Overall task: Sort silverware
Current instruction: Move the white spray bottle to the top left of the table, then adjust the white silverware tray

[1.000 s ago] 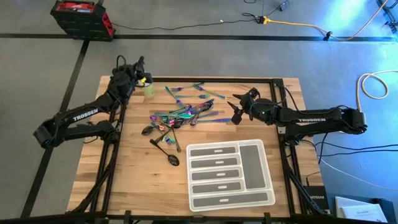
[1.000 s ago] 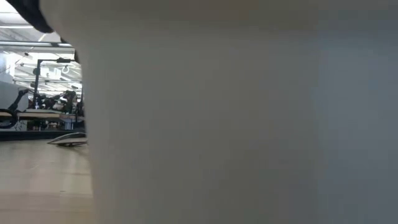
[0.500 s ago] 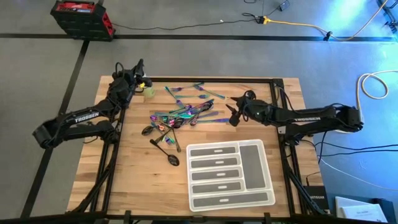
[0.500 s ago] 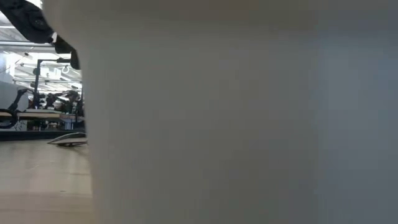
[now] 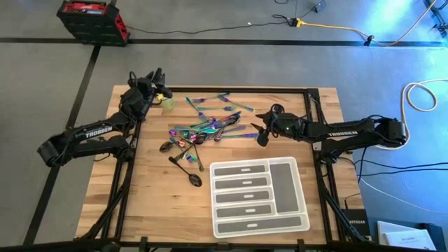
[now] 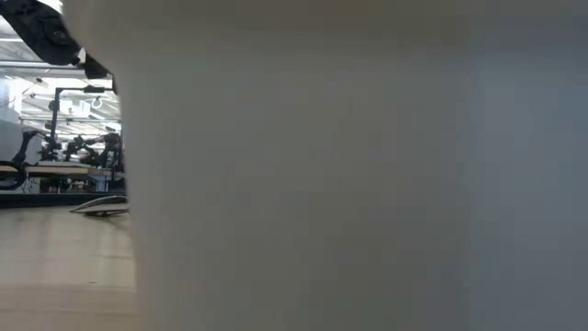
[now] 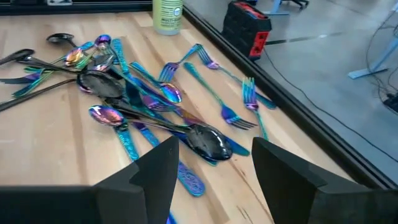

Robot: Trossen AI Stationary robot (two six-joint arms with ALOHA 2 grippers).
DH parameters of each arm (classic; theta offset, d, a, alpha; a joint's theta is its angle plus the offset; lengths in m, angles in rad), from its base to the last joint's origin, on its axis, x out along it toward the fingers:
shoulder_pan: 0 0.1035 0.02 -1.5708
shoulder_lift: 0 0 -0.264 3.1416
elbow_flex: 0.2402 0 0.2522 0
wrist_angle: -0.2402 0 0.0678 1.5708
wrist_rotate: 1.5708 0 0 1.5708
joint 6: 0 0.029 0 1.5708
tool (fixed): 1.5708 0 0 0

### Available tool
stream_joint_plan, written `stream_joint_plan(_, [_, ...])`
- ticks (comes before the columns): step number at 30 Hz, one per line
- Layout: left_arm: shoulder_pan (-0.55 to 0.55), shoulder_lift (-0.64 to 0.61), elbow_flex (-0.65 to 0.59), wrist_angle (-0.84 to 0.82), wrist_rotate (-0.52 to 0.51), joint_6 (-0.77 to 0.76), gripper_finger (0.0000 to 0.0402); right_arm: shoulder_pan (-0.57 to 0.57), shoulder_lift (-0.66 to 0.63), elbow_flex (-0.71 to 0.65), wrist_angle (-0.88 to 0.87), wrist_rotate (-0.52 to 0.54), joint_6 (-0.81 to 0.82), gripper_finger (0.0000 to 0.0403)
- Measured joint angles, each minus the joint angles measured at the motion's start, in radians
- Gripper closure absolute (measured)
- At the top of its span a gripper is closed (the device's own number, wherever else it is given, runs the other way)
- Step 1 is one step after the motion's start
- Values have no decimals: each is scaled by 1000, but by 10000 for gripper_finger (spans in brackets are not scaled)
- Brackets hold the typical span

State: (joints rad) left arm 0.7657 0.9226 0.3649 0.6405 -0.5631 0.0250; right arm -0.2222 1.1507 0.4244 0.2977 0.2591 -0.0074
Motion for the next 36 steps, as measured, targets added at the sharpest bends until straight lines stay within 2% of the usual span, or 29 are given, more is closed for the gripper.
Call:
stream_joint_plan(7, [0, 0, 2, 141, 63, 81, 130, 0, 0, 0, 32, -155, -45, 214])
stream_joint_plan(11, [1, 0, 27, 204, 83, 101, 129, 0, 0, 0, 69, -310, -24, 214])
stream_joint_plan(16, [0, 0, 49, 279, 197, 67, 128, 13, 0, 0, 17, -523, 27, 214])
stream_joint_plan(19, [0, -9, 50, 317, 371, 35, 128, 62, 0, 0, -57, -539, 26, 214])
stream_joint_plan(25, [-9, -35, 50, 328, 822, 29, 128, 156, 0, 0, -140, -512, 2, 214])
stream_joint_plan(28, [-36, -35, 50, 310, 979, 30, 128, 190, 0, 0, -156, -483, 2, 214])
stream_joint_plan(31, [-83, -35, 50, 234, 1062, 33, 128, 213, 9, 0, -173, -445, 3, 219])
stream_joint_plan(36, [-222, -27, 50, 52, 1065, 64, 128, 218, 74, 1, -169, -434, 28, 238])
